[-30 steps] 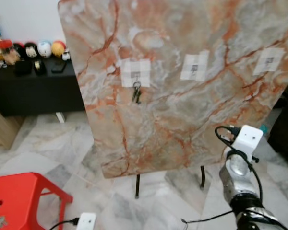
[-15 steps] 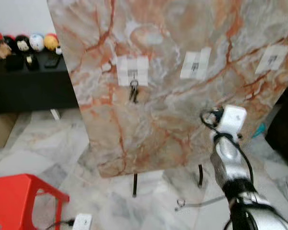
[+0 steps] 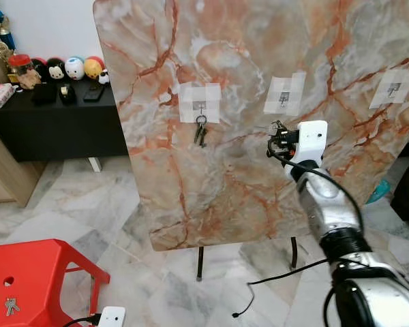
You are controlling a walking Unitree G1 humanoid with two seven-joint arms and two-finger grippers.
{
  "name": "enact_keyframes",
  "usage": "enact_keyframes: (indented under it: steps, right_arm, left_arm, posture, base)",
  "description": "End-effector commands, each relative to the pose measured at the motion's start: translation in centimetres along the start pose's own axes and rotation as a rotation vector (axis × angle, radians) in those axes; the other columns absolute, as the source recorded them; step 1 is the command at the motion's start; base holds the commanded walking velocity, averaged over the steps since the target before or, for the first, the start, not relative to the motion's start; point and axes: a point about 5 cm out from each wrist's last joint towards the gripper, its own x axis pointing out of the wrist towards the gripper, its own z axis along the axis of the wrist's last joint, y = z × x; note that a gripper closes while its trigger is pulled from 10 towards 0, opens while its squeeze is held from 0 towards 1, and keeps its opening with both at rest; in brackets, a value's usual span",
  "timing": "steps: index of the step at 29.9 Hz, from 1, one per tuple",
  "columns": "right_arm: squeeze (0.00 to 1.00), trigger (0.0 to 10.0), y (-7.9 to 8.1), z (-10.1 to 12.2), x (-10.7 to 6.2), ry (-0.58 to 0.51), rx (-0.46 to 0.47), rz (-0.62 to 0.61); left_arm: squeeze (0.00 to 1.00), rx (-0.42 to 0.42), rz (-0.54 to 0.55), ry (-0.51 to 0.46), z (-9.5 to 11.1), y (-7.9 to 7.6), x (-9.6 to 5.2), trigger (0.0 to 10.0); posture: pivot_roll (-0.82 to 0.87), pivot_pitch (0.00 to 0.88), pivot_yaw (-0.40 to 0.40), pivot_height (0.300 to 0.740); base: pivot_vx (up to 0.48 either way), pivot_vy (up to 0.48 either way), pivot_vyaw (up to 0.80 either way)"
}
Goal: Hang keys on a hook
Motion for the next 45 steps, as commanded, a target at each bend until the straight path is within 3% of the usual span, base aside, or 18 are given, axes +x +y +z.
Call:
enact_keyframes:
  steps: [1,5,6,12,13,25,34,38,45]
  right_arm:
    - [0.0,10.0,-0.1,1.8,0.2,-0.047,0.013,0.105]
    - [0.0,10.0,-0.5,2.4,-0.2,-0.08,0.052,0.176]
    - [0.0,10.0,-1.2,2.9,-0.8,-0.133,0.126,0.221]
    - [0.0,10.0,-2.4,3.3,-2.1,-0.218,0.242,0.323]
    - [0.0,10.0,-2.0,3.2,-2.7,-0.232,0.264,0.428]
    - [0.0,10.0,-0.2,2.4,-4.4,-0.202,0.253,0.732]
    - [0.0,10.0,0.8,1.7,-4.4,-0.119,0.153,0.797]
    - [0.0,10.0,1.1,1.5,-4.5,-0.12,0.158,0.807]
    - [0.0,10.0,1.3,1.8,-4.5,-0.144,0.167,0.811]
  left_arm:
    - [0.0,-0.013,-0.003,0.028,-0.9,0.3,-0.2,10.0]
    - [0.0,-0.016,0.0,0.031,-1.0,0.5,-0.3,10.0]
    - [0.0,-0.018,0.001,0.034,-1.2,0.6,-0.3,10.0]
    - [0.0,-0.025,0.003,0.034,-1.3,0.7,-0.4,10.0]
    - [0.0,-0.026,0.003,0.034,-1.3,0.7,-0.4,10.0]
    - [0.0,-0.034,0.003,0.034,-1.4,0.6,-0.4,10.0]
    - [0.0,-0.03,-0.002,0.033,-1.3,0.1,-0.3,10.0]
    - [0.0,-0.026,-0.016,0.025,-0.9,-1.1,0.0,10.0]
    - [0.0,-0.027,-0.016,0.023,-0.8,-1.2,0.0,10.0]
  posture:
    - [0.01,0.0,-0.038,0.74]
    - [0.01,0.0,-0.04,0.74]
    - [0.01,0.0,-0.044,0.74]
    - [0.02,0.0,-0.048,0.74]
    - [0.01,0.0,-0.049,0.74]
    - [0.02,0.0,-0.059,0.74]
    - [0.01,0.0,-0.067,0.74]
    - [0.02,0.0,-0.069,0.74]
    - [0.01,0.0,-0.066,0.74]
  base:
    - [0.0,0.0,0.0]
    - [0.0,0.0,0.0]
    - [0.0,0.0,0.0]
    - [0.0,0.0,0.0]
    - [0.0,0.0,0.0]
    - [0.0,0.0,0.0]
    - [0.0,0.0,0.0]
    - [0.0,0.0,0.0]
    - [0.0,0.0,0.0]
